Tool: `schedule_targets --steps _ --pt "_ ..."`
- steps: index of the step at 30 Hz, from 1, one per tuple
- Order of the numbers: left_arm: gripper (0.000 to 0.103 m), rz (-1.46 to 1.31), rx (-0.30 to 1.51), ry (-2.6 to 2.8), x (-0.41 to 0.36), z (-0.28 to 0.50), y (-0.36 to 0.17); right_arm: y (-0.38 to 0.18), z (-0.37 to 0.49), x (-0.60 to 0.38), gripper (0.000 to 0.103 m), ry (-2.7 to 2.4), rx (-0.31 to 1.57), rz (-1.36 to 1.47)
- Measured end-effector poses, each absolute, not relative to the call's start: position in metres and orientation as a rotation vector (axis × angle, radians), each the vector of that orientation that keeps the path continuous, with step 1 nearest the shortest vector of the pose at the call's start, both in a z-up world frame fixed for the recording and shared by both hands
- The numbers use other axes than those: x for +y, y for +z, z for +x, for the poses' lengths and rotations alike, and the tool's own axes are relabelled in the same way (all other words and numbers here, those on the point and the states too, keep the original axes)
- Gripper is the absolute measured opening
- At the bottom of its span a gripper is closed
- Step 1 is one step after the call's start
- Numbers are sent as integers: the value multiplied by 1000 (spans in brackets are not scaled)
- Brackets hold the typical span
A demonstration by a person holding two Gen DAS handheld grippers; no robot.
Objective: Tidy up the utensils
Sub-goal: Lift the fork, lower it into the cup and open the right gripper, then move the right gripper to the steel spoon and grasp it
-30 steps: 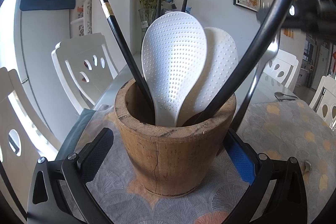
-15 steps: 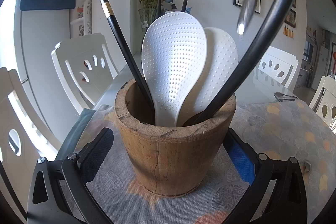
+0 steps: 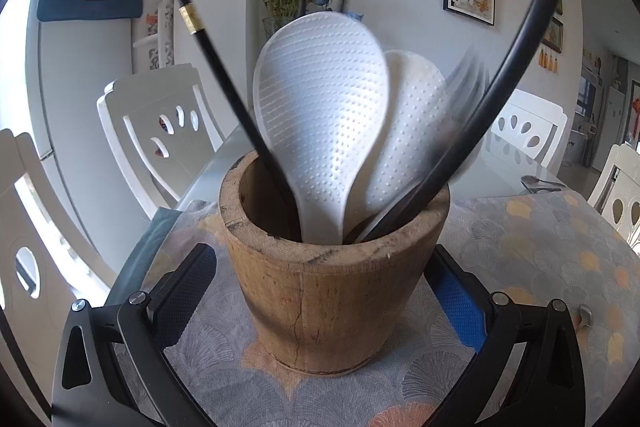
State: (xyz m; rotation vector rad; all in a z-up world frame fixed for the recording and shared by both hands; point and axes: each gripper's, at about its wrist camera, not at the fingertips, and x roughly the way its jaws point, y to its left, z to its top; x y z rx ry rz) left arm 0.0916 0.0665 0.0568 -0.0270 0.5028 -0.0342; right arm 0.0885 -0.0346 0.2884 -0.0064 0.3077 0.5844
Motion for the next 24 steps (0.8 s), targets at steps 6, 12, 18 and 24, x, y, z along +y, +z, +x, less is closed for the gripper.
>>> schedule_targets --steps 6,12,18,24 --pt "103 -30 503 -36 66 93 58 281 94 -32 7 581 335 6" --pt "103 -32 503 -36 66 93 57 260 110 -57 46 522 461 100" --pt "103 -32 503 -37 65 93 57 231 112 -119 69 337 570 280" --pt "103 -40 503 -46 66 92 57 143 103 -193 69 61 902 379"
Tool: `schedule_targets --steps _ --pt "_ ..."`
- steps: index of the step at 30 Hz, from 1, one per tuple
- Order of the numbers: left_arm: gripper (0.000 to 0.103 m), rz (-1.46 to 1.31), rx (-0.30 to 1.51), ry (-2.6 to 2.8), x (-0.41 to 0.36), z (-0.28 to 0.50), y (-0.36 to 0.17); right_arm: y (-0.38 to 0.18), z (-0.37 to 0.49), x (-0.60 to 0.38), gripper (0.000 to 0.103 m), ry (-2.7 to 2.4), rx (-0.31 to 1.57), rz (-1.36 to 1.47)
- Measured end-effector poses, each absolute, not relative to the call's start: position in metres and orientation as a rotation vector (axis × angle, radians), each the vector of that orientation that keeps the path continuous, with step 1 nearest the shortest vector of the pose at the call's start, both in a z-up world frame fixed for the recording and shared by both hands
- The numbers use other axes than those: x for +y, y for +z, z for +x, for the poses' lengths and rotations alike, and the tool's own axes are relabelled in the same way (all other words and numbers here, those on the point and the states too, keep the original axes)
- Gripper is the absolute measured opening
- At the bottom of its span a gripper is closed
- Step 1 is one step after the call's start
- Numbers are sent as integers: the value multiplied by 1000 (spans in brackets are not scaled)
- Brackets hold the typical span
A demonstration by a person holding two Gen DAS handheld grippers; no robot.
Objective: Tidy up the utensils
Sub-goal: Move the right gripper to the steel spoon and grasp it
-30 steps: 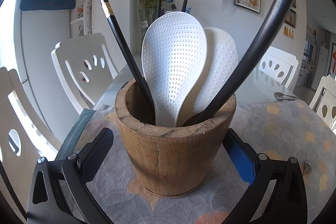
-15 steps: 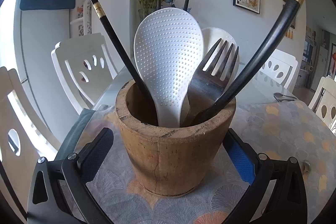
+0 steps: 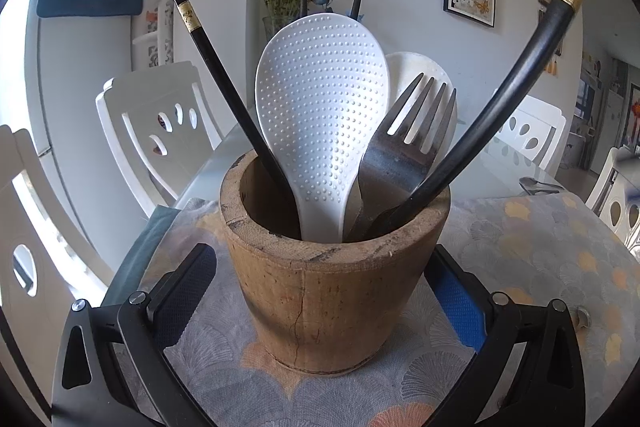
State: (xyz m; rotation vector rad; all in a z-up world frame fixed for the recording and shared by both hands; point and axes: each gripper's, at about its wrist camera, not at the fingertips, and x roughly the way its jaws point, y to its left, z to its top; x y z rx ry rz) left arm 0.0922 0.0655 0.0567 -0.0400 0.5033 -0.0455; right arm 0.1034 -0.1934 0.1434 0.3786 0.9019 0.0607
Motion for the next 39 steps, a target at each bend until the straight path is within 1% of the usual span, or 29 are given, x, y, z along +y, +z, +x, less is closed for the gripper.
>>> schedule_targets --steps 2,3,7,11,15,17,18,20,21,23,24,25,26,27,29,30,31,32,34,39 --pt "94 -44 497 -74 65 92 57 113 95 -217 69 -7 1002 443" --pt "93 -39 494 -75 65 92 57 101 91 -228 69 -31 1041 486" --pt "93 -37 493 -75 64 92 57 65 73 -255 66 -92 1135 589" --pt "93 -39 493 -75 65 93 57 50 65 -261 66 -111 1205 619" --pt "93 -41 493 -76 64 93 57 36 67 -246 66 -80 1258 627" --pt "93 -39 493 -75 64 94 57 21 77 -240 66 -96 1282 608" --pt "93 -40 493 -75 65 93 57 16 83 -237 68 -112 1295 594" --pt "93 -40 493 -75 65 93 57 19 93 -226 68 -147 1245 522" --pt "93 -40 493 -75 65 93 57 18 99 -219 68 -146 1252 468" --pt "93 -40 493 -75 65 93 57 16 110 -200 64 -166 1257 286" --pt "93 -40 493 -75 65 93 57 14 114 -188 57 -166 1263 175" --pt "93 -41 493 -75 65 93 57 16 116 -174 48 -138 1236 70" --pt "93 -41 493 -75 65 93 57 18 116 -167 35 -108 1215 44" --pt "93 -42 493 -76 65 93 57 18 117 -162 29 -90 1210 30" --pt "93 -41 493 -75 65 93 57 20 121 -158 26 -54 1194 -3" --pt "93 -41 493 -75 65 93 57 20 122 -160 23 -28 1185 14" --pt "93 -42 493 -75 66 93 57 21 124 -161 13 -2 1176 41" --pt "93 -42 493 -75 65 93 57 22 124 -163 6 51 1164 86" --pt "93 -41 493 -75 65 93 57 21 124 -168 5 112 1164 151" --pt "93 -41 493 -75 65 93 57 24 119 -166 5 159 1144 169"
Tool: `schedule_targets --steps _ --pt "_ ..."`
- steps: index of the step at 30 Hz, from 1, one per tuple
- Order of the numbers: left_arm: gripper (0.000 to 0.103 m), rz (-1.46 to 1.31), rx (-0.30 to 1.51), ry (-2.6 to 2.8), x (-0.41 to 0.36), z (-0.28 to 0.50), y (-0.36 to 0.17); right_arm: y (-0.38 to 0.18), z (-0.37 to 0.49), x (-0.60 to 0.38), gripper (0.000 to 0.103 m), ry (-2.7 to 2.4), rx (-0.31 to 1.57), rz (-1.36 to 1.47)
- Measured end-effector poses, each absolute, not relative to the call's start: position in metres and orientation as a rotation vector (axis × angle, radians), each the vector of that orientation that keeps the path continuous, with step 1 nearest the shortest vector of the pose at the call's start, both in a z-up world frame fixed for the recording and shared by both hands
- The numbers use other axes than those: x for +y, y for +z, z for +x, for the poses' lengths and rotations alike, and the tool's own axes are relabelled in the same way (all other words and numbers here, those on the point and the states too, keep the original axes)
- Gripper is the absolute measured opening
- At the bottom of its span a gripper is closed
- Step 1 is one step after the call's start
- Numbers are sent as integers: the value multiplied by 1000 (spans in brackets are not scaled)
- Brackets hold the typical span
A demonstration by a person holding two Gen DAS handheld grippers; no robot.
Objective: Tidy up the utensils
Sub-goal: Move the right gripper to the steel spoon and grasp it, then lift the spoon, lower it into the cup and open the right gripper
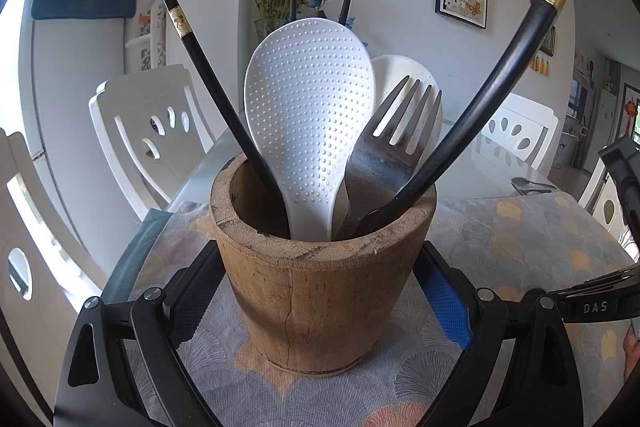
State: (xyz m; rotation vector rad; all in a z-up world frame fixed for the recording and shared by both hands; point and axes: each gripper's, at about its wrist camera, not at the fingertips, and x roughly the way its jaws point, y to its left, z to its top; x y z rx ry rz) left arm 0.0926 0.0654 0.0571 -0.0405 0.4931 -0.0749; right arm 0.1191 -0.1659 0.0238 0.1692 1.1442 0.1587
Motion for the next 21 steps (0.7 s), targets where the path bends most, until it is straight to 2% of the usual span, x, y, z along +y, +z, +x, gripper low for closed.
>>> schedule_targets --steps 9,21 --pt "94 -41 493 -75 65 93 57 43 113 -144 5 292 1047 208" --pt "94 -41 493 -75 65 93 57 117 105 -133 5 272 759 189"
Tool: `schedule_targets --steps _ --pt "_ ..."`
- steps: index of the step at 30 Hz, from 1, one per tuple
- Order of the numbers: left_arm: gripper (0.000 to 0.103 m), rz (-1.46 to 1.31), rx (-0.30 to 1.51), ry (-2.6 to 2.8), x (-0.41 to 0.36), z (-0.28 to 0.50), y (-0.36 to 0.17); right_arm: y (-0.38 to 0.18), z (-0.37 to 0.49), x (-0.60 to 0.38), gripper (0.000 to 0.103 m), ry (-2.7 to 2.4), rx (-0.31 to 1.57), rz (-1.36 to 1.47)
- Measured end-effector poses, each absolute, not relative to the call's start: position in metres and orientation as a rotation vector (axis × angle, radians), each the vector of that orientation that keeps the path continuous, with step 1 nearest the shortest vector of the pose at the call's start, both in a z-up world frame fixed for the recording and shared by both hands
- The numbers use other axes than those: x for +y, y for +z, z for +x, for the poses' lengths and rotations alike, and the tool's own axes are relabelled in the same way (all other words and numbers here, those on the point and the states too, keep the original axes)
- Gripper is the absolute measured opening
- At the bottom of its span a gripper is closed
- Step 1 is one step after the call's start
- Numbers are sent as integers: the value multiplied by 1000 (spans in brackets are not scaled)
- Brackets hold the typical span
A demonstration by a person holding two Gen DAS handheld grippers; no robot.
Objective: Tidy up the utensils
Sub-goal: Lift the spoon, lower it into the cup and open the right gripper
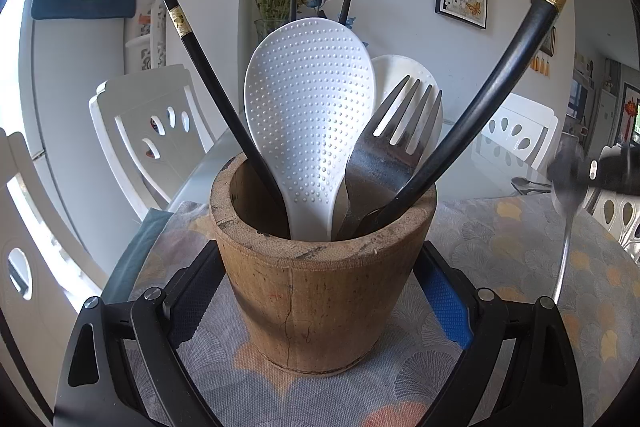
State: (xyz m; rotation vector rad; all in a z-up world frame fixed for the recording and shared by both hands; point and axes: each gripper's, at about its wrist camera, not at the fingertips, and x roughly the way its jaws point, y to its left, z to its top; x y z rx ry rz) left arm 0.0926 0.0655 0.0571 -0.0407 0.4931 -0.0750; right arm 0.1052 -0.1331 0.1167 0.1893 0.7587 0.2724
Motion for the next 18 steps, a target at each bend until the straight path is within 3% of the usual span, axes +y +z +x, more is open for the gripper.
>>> schedule_targets --steps 18 --pt "94 -41 493 -75 66 93 57 246 106 -109 5 253 419 77"
